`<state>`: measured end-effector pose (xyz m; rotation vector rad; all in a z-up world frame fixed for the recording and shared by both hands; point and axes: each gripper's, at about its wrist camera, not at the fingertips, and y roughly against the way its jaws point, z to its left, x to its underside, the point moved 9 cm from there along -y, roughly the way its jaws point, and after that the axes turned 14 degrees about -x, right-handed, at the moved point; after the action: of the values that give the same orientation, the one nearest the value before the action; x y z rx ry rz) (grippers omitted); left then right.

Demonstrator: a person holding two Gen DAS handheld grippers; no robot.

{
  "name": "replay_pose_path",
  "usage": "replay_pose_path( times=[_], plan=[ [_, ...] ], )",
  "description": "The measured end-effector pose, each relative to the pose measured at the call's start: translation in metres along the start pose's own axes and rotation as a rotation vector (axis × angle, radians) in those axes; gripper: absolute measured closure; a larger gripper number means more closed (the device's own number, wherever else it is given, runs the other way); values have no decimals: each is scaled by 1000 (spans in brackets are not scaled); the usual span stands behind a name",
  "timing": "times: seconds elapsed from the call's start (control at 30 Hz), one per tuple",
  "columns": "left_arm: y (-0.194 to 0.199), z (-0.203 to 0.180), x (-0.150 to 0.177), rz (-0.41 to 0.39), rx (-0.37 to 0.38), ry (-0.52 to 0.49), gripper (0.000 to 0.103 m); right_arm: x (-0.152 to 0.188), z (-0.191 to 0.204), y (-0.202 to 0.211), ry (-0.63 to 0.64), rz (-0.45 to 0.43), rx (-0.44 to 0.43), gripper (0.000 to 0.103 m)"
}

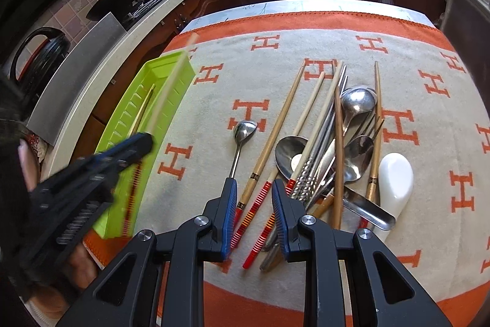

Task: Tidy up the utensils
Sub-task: 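Lower the chopstick into the green tray and open the left tool, then grasp a small steel spoon with the right tool and carry it to the tray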

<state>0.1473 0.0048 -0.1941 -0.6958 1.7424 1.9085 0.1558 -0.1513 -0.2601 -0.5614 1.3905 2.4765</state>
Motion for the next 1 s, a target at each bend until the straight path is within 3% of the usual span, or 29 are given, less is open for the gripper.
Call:
replay_pose_path(
  times=[0.17,0.3,0.37,0.43,0.5,0.77,0.93,1.0],
  plan=[
    [13,53,-18,-62,-144,-5,100,-10,3,-18,-5,-1,16,79],
    [-8,92,-13,-5,-229,-13,100,-19,7,-36,7,6,35,79],
    [-25,103,-3,61,-260,-46,95,-23,9,-45,9,12,49,72],
    [-34,114,5,86,-292,-48,72,-26,11,-52,19,9,62,68],
    [-37,117,10,89,-278,-29,63,-29,12,-58,36,9,85,68],
    [-40,104,17,65,-209,-14,63,-33,7,-87,89,39,194,69],
    [-44,103,23,79,-183,2,62,-37,8,-98,182,4,288,70],
    [-46,103,24,87,-172,13,62,-38,9,-100,193,-15,297,75]
  ],
)
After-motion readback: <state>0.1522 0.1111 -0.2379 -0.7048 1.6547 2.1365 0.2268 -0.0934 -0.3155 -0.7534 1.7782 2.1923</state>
